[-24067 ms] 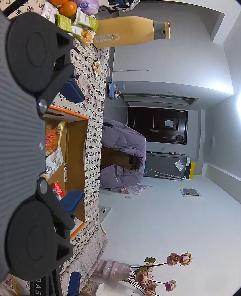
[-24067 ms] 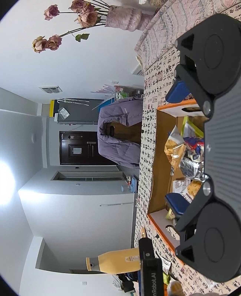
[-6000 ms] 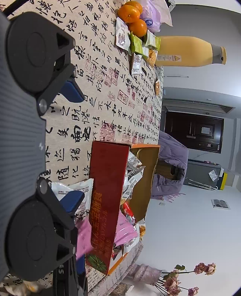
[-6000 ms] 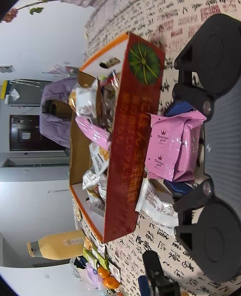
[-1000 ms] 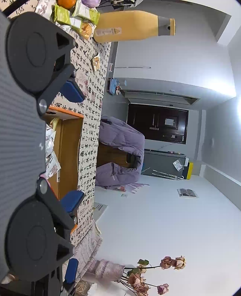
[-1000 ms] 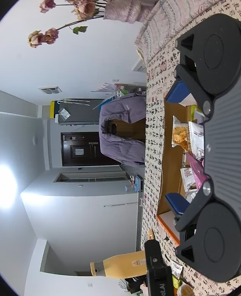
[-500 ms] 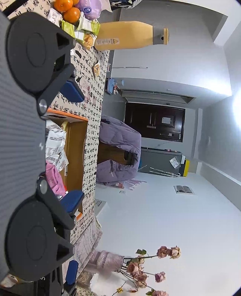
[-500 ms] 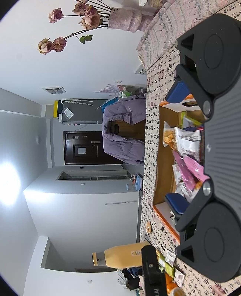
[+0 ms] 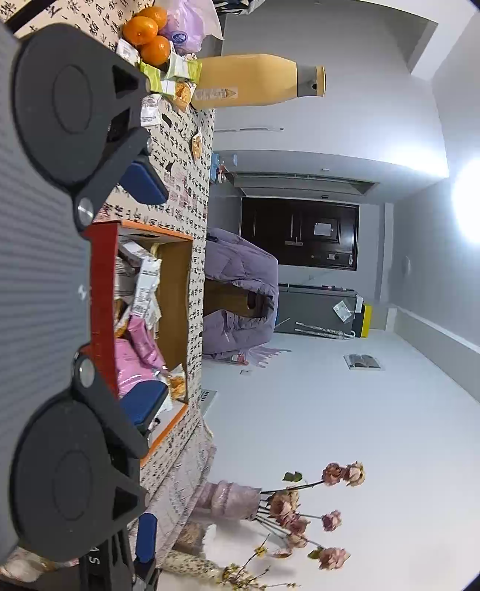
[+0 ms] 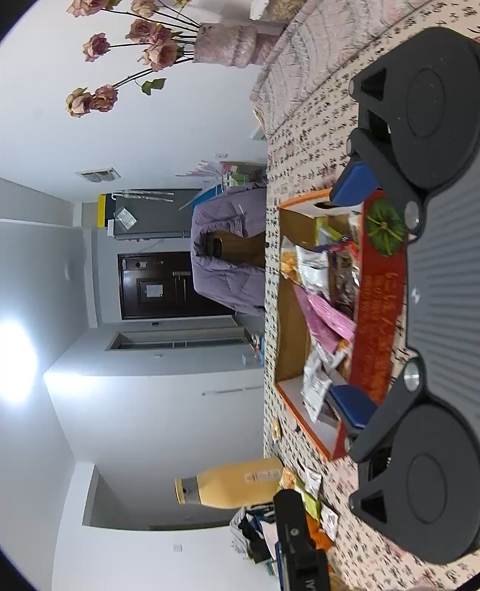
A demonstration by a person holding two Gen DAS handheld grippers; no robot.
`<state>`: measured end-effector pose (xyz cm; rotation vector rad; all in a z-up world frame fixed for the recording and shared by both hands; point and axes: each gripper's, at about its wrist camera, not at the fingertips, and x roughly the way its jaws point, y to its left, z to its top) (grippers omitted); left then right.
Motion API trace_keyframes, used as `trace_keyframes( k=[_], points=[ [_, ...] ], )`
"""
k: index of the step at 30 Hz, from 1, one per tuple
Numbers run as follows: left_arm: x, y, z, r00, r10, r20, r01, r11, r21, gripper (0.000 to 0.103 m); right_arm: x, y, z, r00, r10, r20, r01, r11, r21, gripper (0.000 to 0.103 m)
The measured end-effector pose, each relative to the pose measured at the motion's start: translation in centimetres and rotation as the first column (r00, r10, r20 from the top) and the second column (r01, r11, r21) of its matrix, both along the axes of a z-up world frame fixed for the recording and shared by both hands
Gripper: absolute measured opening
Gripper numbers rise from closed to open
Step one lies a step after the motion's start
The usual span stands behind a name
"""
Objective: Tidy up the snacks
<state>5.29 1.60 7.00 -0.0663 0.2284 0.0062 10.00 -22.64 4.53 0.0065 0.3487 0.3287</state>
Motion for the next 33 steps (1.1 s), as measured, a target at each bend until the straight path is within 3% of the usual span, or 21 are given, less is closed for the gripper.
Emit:
trace_keyframes(
  k=[6, 15, 33],
  points=[
    [-2.0, -0.3, -1.5, 0.999, -0.026, -0.024, 0.026, 0.999, 0.03, 0.103, -2.2, -0.5, -1.1, 1.0, 0.001, -0.017, -0.002, 1.0, -0.007, 0.103],
    [-3.2, 0.2, -3.9, 0.995, -0.042, -0.095, 0.042, 0.999, -0.002, 0.103, -4.5, -0.7, -2.8, 0.998, 0.01, -0.067, -0.012, 1.0, -0.028, 0.103],
    [-3.8, 0.1, -7.0, 0.977, -0.064, -0.201, 0.059, 0.998, -0.031, 0.103, -5.1, -2.3, -4.8, 0.988, -0.02, -0.151, 0.018, 1.0, -0.015, 0.103]
  ],
)
